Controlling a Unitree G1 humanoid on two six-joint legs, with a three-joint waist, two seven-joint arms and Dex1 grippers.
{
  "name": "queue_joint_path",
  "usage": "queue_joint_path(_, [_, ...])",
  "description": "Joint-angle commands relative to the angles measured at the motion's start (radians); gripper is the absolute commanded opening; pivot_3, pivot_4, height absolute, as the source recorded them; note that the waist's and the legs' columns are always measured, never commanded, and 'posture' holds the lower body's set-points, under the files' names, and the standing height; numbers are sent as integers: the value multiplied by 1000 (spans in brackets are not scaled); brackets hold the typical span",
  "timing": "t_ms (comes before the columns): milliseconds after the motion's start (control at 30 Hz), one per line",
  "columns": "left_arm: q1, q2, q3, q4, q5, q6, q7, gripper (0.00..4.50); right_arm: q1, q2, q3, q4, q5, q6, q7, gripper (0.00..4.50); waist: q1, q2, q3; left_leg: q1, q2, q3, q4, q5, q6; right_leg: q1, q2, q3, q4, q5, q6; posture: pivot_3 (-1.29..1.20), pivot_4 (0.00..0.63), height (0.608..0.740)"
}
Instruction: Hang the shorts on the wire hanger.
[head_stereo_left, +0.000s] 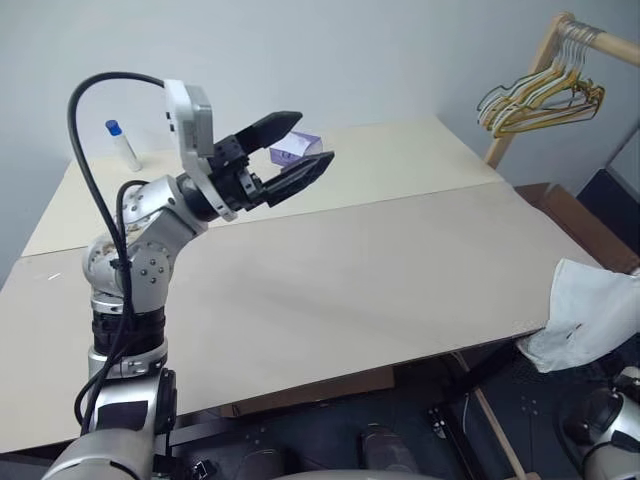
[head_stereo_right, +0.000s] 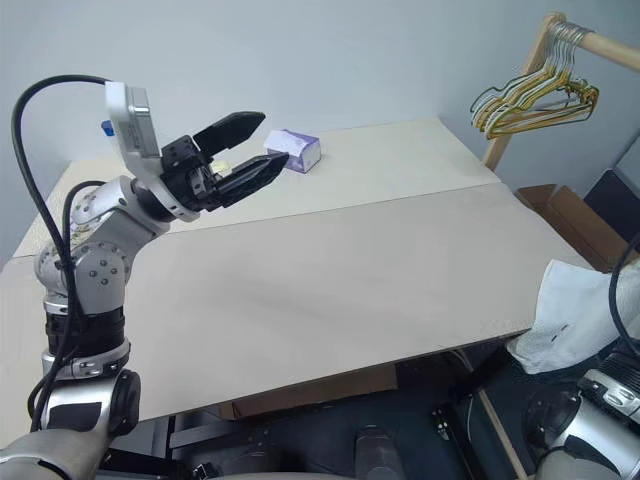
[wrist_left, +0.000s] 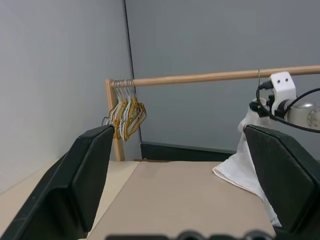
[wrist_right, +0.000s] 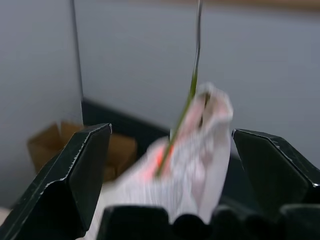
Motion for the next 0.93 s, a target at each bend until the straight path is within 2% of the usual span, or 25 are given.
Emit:
queue_joint_path(33, [11,4,13,-39,16,-47,11,4500,6,15,44,-88,37,-125,53,4465,0,0,0,0,0,0,0,0,0,0,0,0,0,0,0,-42,0,740])
queue_joint_path(233, [58,31,11,-60,53,-65,19,4500,41,22,138,-187,212,-193,344,4465,3,0,0,1,1,0,0,0,0,1,1,0,1,0,0,-24,0,740])
queue_joint_path(400, [138,88,-6,-60,147,-85,43,4500,53,-44,343,-272,402,-148,768,4465,5,0,0,1,1,0,-1,0,0,0,1,0,1,0,0,29,0,740])
queue_joint_path(533, [258,146,-13,-126,198,-116,7,4500,27,-105,544,-235,427,-178,1063,4465,31,-2,0,1,2,-1,0,0,0,0,1,-1,1,0,-1,96,0,740])
queue_joint_path(600, [326,190,-29,-159,268,-143,15,4500,-10,-117,643,-190,398,-216,1178,4465,45,-3,1,1,2,0,0,0,0,0,1,-1,1,0,-1,135,0,740])
queue_joint_path(667, [376,212,-33,-176,312,-153,37,4500,-49,-112,707,-148,382,-236,1258,4465,70,-4,1,1,2,0,0,0,0,-1,1,-1,1,0,-1,140,0,740])
queue_joint_path(800, [455,237,-11,-227,312,-157,25,4500,-116,-92,784,-77,369,-271,1367,4465,127,-5,2,-1,2,0,0,0,-1,-2,0,-4,1,1,-2,179,0,740])
queue_joint_path(933, [474,242,-1,-247,297,-153,23,4500,-132,-69,796,-50,360,-286,1386,4465,164,-6,2,-2,3,-1,0,0,-1,-3,0,-6,-1,1,-2,194,0,740])
